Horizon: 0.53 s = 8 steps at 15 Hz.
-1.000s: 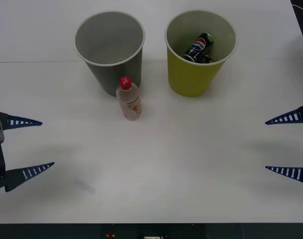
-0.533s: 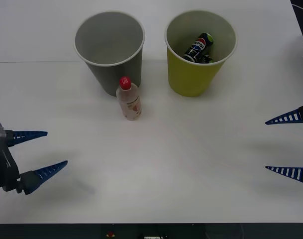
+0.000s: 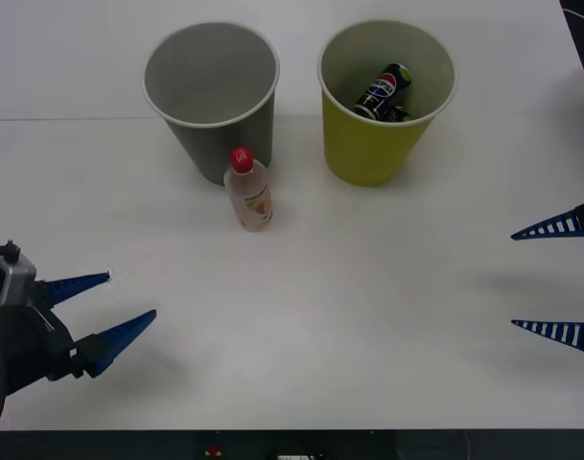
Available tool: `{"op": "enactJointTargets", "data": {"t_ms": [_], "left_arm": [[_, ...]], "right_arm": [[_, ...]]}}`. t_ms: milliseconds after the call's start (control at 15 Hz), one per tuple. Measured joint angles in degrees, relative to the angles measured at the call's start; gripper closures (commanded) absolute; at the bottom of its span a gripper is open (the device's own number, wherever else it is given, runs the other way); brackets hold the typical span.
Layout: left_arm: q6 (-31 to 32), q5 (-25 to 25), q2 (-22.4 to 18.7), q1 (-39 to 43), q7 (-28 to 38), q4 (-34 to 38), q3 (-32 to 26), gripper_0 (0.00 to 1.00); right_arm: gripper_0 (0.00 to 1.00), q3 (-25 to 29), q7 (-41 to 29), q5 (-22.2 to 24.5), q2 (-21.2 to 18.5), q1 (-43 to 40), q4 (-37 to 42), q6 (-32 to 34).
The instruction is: Put the can into the green bin and the plastic bottle into the gray bin
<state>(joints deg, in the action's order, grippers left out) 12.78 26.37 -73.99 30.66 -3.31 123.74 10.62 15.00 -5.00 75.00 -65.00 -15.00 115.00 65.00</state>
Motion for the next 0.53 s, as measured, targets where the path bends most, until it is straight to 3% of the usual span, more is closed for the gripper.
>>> {"op": "enactJointTargets", "data": {"t_ms": [200,533], "left_arm": [[-0.96,-8.11,1.08,-2.36,-8.12,-0.27,4.84,0.0],[-1.24,-12.55,5.6,-6.66,-20.43,-3.76,9.53,0.0]], "right_arm": [[0.0,0.0,0.0,0.0,0.0,0.0,0.0,0.0],[0.0,0.0,0.0,0.0,0.0,0.0,0.0,0.0]]}}
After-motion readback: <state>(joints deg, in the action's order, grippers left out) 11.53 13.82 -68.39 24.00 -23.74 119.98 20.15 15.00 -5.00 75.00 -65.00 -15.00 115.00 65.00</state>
